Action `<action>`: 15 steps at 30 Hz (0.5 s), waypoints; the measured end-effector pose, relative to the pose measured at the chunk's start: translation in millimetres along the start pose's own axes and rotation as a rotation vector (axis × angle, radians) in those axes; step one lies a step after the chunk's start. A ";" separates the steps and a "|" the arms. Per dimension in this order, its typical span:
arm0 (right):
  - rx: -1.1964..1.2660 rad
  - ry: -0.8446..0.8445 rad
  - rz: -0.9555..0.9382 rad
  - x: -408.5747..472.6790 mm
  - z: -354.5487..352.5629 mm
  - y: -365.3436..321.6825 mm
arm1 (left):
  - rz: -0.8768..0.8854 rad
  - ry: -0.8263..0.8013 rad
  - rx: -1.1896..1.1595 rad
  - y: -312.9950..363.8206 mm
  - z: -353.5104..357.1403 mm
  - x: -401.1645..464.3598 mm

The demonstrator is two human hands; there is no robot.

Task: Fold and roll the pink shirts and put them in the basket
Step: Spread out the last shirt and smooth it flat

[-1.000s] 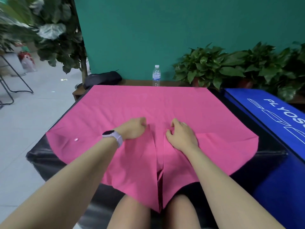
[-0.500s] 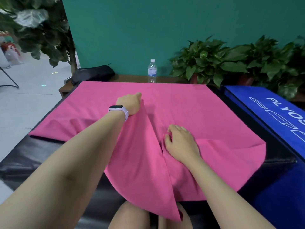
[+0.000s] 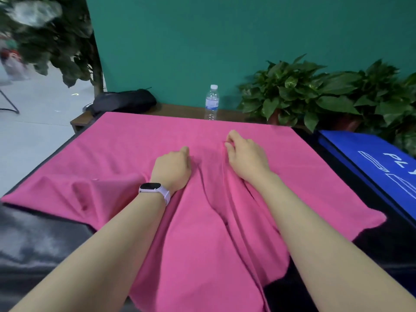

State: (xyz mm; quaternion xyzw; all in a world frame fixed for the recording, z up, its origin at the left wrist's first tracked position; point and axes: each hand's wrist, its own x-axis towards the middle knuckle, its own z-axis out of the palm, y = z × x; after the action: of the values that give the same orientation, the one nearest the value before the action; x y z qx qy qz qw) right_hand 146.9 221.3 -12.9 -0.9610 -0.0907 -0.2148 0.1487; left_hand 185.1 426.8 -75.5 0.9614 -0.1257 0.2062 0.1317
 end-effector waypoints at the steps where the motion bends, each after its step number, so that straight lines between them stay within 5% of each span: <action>1: -0.019 0.003 0.021 3.0 16.6 3.5 | 0.000 0.007 0.004 -0.9 0.7 0.2; 6: -0.006 0.007 0.040 -2.6 68.3 16.7 | 0.007 0.016 0.004 -2.9 4.9 1.4; 15: -0.032 -0.054 0.114 -32.1 46.7 4.0 | -0.084 -0.036 -0.025 9.6 -13.8 -27.1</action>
State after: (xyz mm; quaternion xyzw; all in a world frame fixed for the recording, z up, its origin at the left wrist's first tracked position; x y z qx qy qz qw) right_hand 137.3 229.2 -68.4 -0.9722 -0.0365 -0.1816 0.1430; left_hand 153.2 427.2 -73.0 0.9677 -0.0900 0.1815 0.1502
